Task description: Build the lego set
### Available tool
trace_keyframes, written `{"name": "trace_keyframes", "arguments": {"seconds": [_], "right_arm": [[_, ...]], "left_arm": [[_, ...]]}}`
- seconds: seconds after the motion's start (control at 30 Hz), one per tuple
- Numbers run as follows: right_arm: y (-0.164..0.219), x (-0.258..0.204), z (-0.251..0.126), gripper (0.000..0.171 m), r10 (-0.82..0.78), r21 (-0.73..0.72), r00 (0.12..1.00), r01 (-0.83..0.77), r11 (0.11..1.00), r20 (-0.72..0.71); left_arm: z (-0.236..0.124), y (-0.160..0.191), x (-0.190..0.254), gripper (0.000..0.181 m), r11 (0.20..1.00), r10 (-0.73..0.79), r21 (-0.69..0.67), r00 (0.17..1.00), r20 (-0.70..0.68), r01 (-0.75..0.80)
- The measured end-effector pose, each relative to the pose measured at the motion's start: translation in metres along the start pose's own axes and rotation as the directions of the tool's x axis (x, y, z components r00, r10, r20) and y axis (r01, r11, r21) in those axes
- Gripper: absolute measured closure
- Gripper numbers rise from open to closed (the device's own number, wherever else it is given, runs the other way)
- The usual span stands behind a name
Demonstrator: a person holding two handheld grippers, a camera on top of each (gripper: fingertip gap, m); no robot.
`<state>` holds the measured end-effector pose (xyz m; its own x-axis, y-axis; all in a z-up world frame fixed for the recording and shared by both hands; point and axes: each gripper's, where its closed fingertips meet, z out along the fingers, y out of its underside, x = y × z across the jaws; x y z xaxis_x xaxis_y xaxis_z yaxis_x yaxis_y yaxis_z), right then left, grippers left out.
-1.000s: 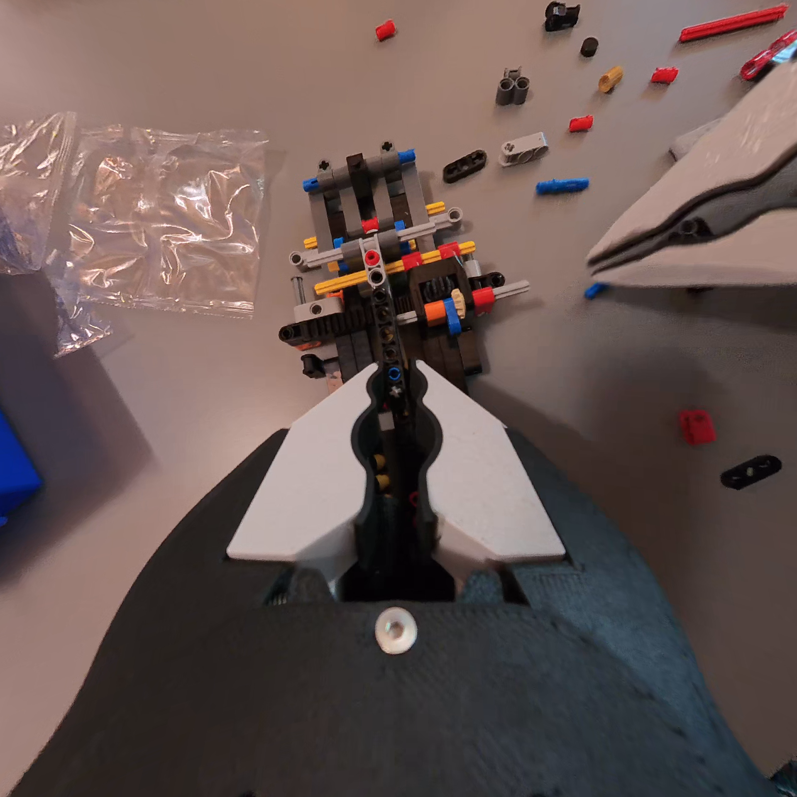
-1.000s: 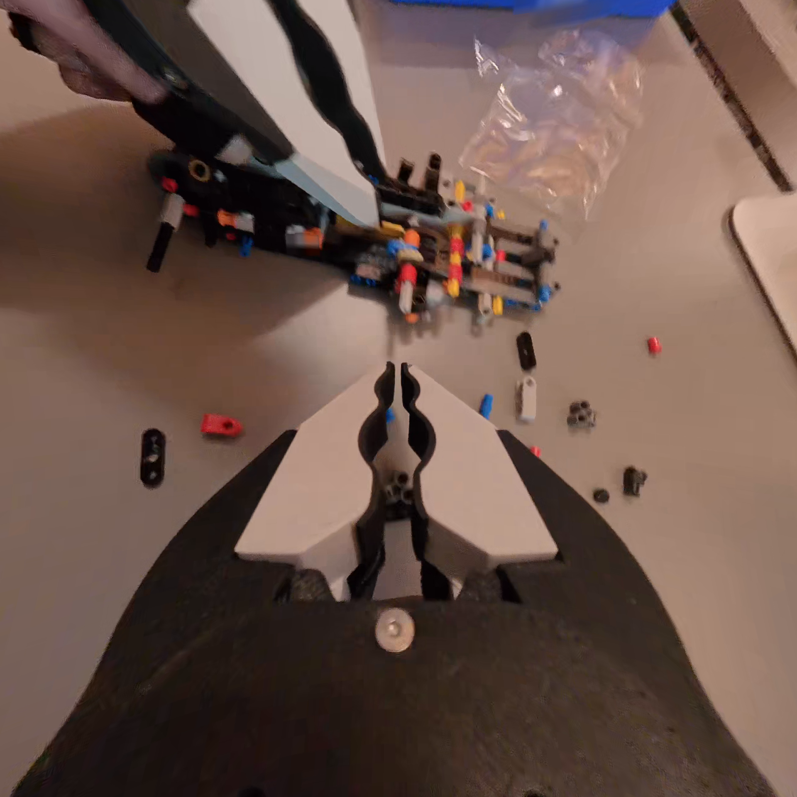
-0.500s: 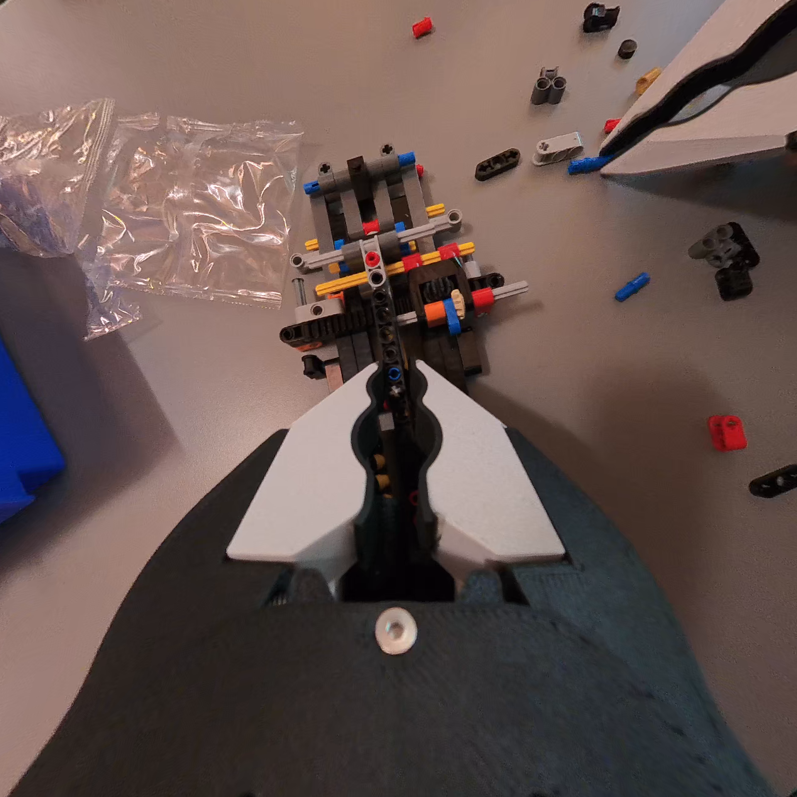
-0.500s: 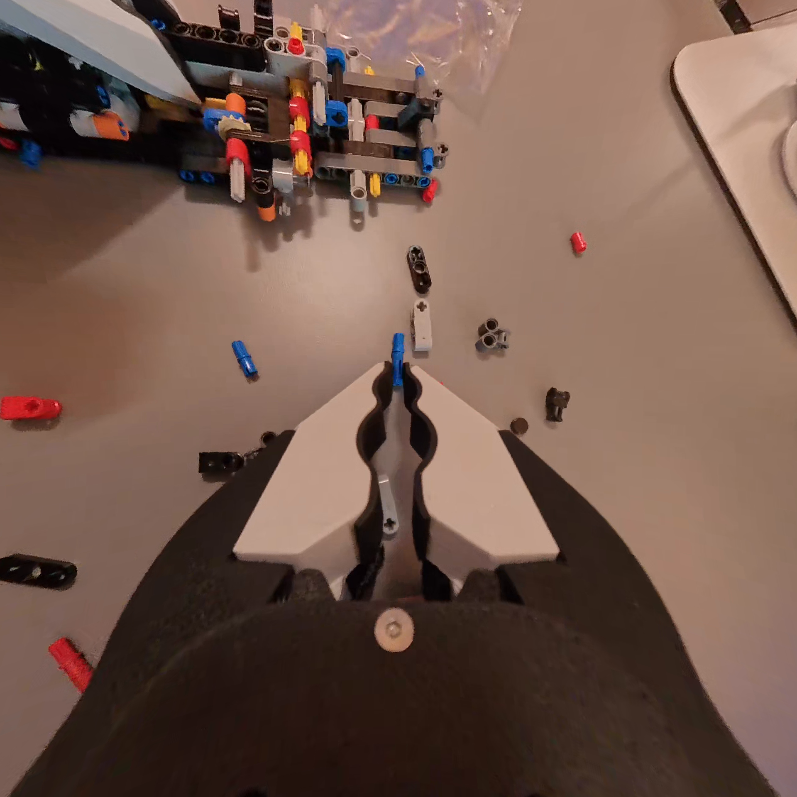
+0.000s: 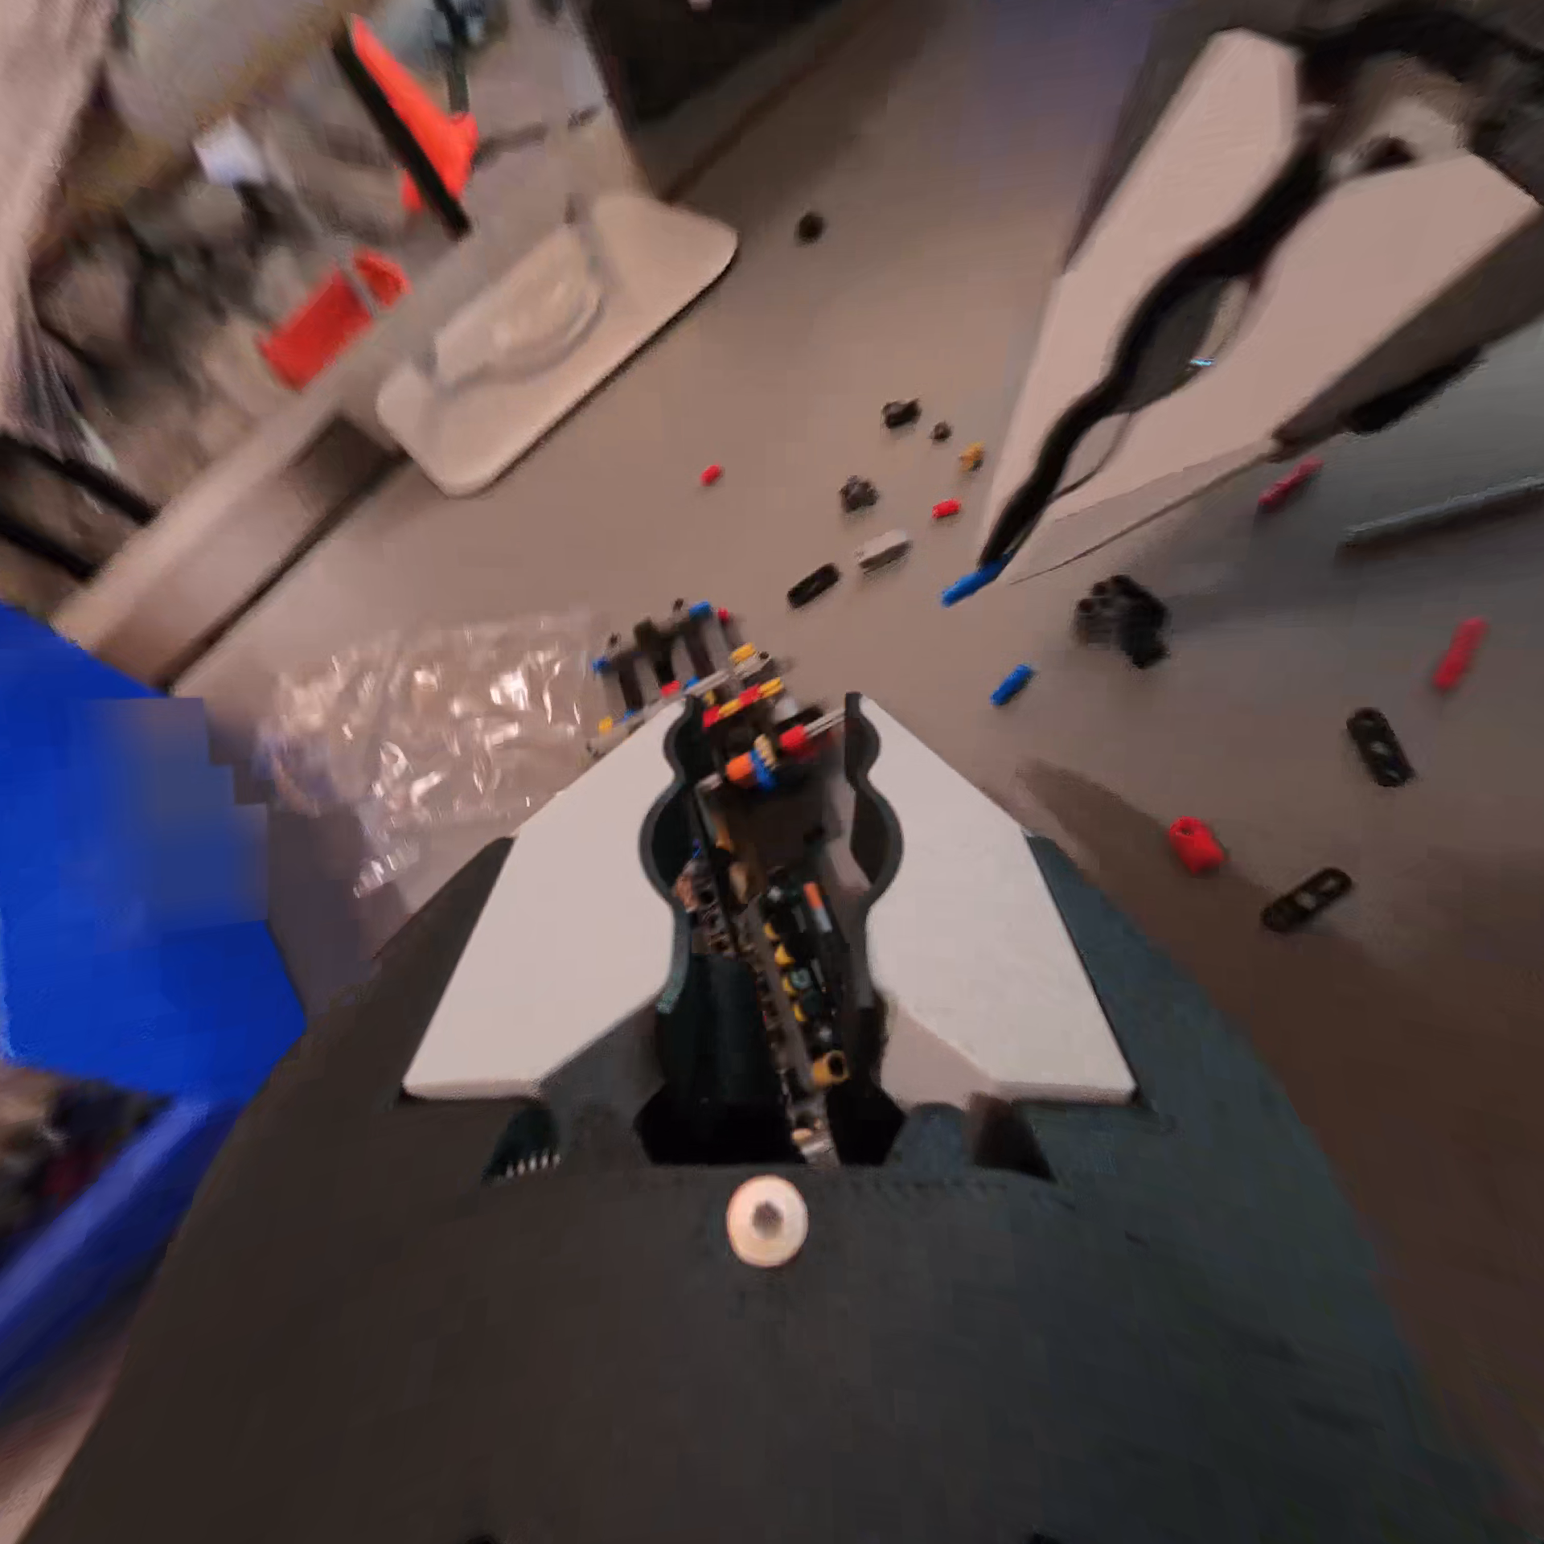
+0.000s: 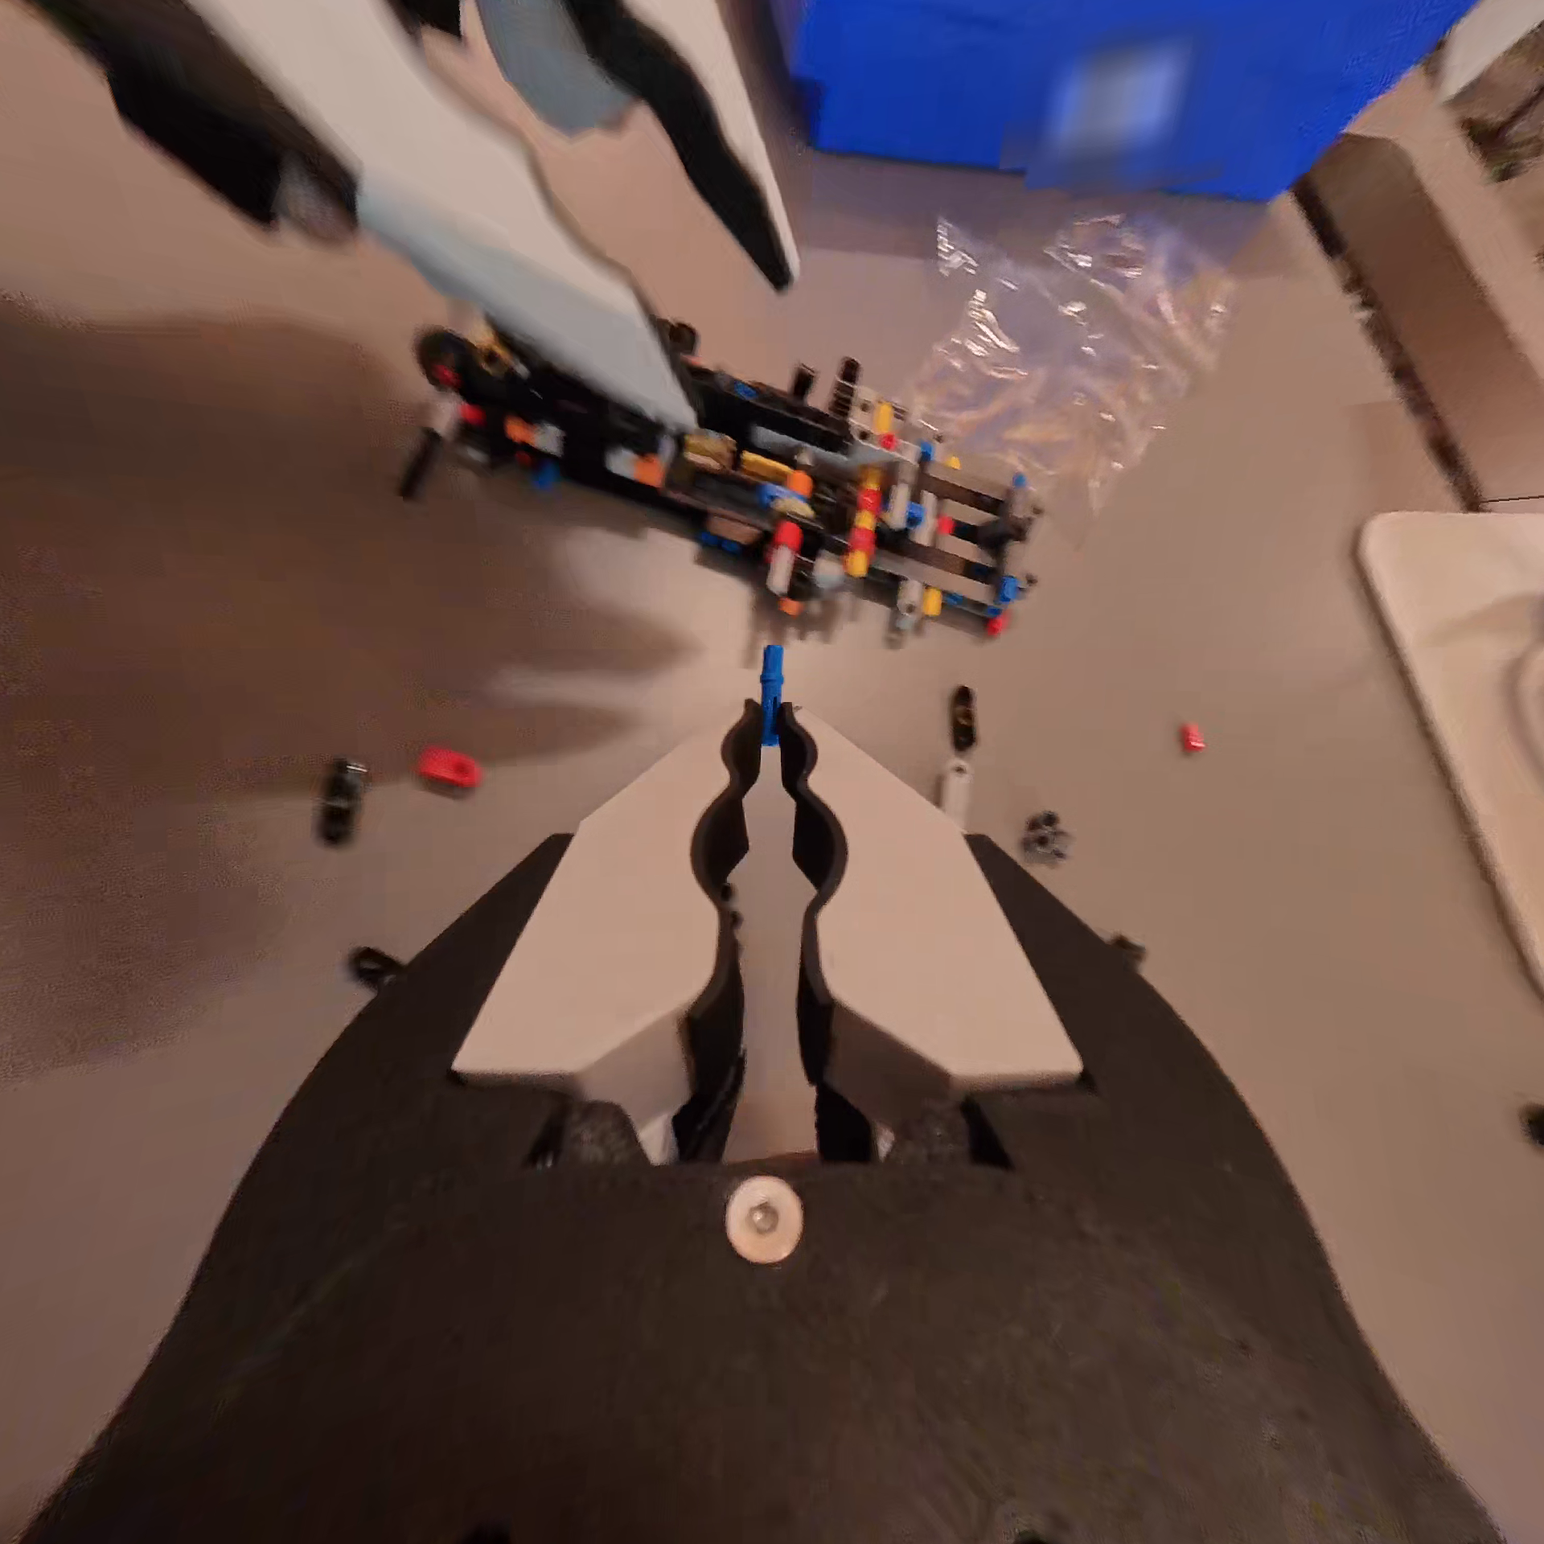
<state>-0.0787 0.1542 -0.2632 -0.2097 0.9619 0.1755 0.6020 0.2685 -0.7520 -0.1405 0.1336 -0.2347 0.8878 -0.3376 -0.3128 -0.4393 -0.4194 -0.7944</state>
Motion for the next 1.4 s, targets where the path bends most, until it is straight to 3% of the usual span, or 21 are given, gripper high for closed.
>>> {"name": "trace_keyframes", "arguments": {"seconds": [0.13,0.23,0.4,0.5,0.67,0.83,1.1,1.23,1.4], "right_arm": [[-0.022,-0.027,-0.005,0.17,0.155,0.061,0.968,-0.169,0.984,0.196],[-0.028,-0.039,-0.006,0.17,0.21,0.057,0.936,-0.235,0.97,0.284],[-0.03,-0.041,-0.007,0.17,0.241,0.035,0.922,-0.264,0.964,0.302],[-0.032,-0.042,-0.009,0.17,0.25,0.036,0.916,-0.275,0.961,0.312],[-0.029,-0.045,-0.01,0.17,0.247,-0.018,0.92,-0.254,0.967,0.305],[-0.026,-0.049,-0.012,0.17,0.251,-0.052,0.914,-0.248,0.967,0.317],[-0.043,-0.032,-0.022,0.17,0.313,0.104,0.901,-0.357,0.928,0.3],[-0.056,-0.021,-0.028,0.169,0.33,0.221,0.896,-0.401,0.889,0.299],[-0.058,-0.009,-0.03,0.17,0.35,0.268,0.896,-0.42,0.867,0.272]], "left_arm": [[-0.001,-0.005,0.037,0.154,0.941,0.331,0.04,0.94,0.087,-0.335],[-0.003,-0.006,0.05,0.165,0.924,0.369,0.062,0.921,0.122,-0.378],[-0.006,-0.007,0.053,0.176,0.915,0.383,0.064,0.908,0.172,-0.398],[-0.009,-0.01,0.053,0.175,0.913,0.379,0.083,0.904,0.197,-0.401],[-0.013,-0.014,0.053,0.165,0.852,0.486,0.059,0.827,0.284,-0.521],[-0.012,-0.012,0.062,0.173,0.811,0.553,0.042,0.788,0.269,-0.584],[-0.009,-0.017,0.052,0.178,0.962,0.188,0.156,0.959,0.213,-0.223],[-0.006,-0.026,0.051,0.181,0.969,0.026,0.239,0.989,0.146,-0.061],[-0.001,-0.033,0.05,0.181,0.956,-0.079,0.29,0.994,0.072,0.055]]}}
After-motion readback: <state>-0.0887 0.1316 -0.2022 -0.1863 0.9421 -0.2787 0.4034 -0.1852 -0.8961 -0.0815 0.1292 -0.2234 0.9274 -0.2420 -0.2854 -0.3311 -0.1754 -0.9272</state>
